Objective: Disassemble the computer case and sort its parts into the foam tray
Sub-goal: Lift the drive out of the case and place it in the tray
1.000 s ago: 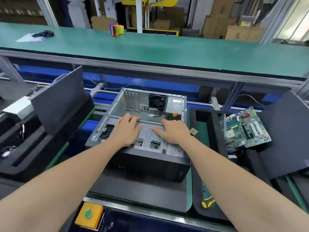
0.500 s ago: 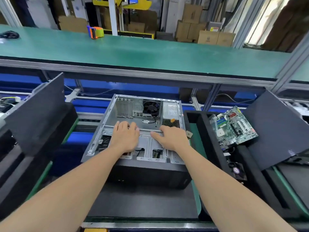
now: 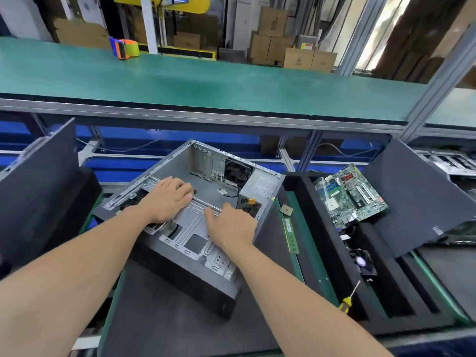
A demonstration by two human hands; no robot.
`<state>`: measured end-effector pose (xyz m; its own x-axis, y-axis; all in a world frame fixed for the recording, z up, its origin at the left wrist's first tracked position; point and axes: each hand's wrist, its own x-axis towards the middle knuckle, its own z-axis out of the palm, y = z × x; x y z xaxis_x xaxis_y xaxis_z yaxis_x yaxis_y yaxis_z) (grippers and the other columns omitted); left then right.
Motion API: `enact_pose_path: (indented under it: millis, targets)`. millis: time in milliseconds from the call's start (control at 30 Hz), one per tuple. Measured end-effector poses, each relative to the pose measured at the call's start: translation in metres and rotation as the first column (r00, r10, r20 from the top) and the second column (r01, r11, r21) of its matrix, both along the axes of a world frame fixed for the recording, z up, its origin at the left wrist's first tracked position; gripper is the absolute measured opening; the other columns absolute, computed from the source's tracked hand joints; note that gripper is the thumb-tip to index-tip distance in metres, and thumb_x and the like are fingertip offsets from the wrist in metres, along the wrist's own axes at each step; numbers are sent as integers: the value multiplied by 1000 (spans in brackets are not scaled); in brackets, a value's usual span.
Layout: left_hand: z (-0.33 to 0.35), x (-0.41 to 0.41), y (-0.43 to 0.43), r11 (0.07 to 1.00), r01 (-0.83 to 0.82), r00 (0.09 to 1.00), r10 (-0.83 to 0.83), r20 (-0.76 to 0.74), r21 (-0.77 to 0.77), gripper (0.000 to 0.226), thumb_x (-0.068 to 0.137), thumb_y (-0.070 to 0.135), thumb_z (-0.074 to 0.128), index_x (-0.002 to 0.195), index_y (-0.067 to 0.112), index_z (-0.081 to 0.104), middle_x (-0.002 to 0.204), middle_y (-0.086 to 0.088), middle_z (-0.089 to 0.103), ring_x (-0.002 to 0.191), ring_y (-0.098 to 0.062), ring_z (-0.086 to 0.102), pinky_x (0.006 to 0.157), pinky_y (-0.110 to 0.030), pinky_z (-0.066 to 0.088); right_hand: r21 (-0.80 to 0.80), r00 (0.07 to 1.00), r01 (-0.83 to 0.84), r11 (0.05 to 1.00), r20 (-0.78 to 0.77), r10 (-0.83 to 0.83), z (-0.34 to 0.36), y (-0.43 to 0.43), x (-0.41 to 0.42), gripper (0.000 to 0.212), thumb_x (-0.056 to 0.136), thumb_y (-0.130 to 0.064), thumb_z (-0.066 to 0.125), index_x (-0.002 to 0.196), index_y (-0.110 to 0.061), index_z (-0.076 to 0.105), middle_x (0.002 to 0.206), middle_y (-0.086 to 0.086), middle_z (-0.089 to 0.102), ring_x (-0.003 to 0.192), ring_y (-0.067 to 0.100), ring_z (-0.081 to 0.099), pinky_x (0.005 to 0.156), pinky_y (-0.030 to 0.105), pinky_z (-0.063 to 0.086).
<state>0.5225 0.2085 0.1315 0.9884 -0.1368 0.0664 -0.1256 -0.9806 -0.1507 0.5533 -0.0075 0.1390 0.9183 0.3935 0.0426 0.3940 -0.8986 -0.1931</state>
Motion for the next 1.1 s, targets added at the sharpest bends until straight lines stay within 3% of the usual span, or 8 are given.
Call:
enact_pose_path:
  millis: [233, 300, 400, 533, 667, 867, 1000, 1100]
  targets:
    - [14, 8, -40, 754, -306, 915, 402, 39, -581, 14, 91, 27, 59, 83, 23, 70, 96, -4, 61, 99, -27, 55, 94, -37, 36, 228, 971, -198, 953, -87, 223, 22, -21, 36, 51, 103, -51, 47, 65, -16, 54, 67, 1, 54, 66, 26, 56, 59, 33, 40]
    - [18, 13, -71, 744, -351, 891, 452, 40, -569, 16, 89, 29, 59, 83, 20, 71, 88, -5, 63, 89, -29, 59, 83, -39, 43, 312, 963, -250, 917, -18, 268, 28, -27, 63, 49, 102, -38, 52, 59, -18, 43, 68, 3, 49, 68, 27, 52, 61, 34, 37]
    - [16, 22, -127, 760, -383, 889, 458, 14, -525, 33, 87, 38, 44, 72, 16, 63, 72, -7, 64, 74, -31, 59, 70, -37, 43, 349, 946, -323, 880, 94, 310, 36, -32, 112, 30, 98, -23, 57, 69, -18, 63, 80, 6, 61, 83, 27, 56, 71, 40, 46]
    - [5, 33, -175, 838, -419, 894, 447, -1, -350, 55, 89, 47, 27, 49, 12, 40, 46, -6, 41, 55, -28, 40, 82, -38, 41, 182, 894, -441, 879, 6, 447, 38, -32, 168, 20, 97, -26, 59, 101, -25, 79, 107, -1, 74, 104, 22, 66, 91, 40, 52]
    - [0, 34, -170, 853, -360, 922, 388, -3, -377, 56, 91, 40, 43, 46, 14, 24, 38, 2, 23, 42, -19, 24, 73, -35, 24, 6, 838, -545, 839, -21, 545, 20, -37, 189, 45, 104, -34, 50, 64, -17, 59, 93, 5, 71, 135, 22, 55, 82, 37, 45]
    - [-1, 33, -164, 815, -325, 937, 347, -45, -480, 46, 88, 38, 46, 53, 21, 22, 44, 0, 19, 54, -21, 17, 85, -37, 34, 41, 846, -532, 846, -11, 533, 21, -36, 179, 46, 104, -31, 46, 60, -17, 53, 97, 10, 68, 123, 28, 59, 87, 41, 52]
    - [4, 26, -156, 809, -308, 946, 315, -74, -501, 36, 81, 38, 42, 55, 21, 24, 47, 1, 19, 59, -19, 13, 91, -39, 37, 37, 859, -509, 860, -36, 510, 24, -38, 173, 46, 103, -27, 45, 58, -18, 47, 75, -2, 45, 91, 14, 49, 70, 35, 40]
    - [9, 18, -148, 819, -270, 960, 272, -71, -506, 38, 79, 37, 45, 54, 20, 22, 45, 0, 21, 56, -22, 15, 97, -42, 36, 53, 869, -493, 869, -32, 495, 24, -41, 163, 50, 104, -25, 46, 55, -16, 44, 65, -1, 43, 94, 14, 48, 67, 35, 37]
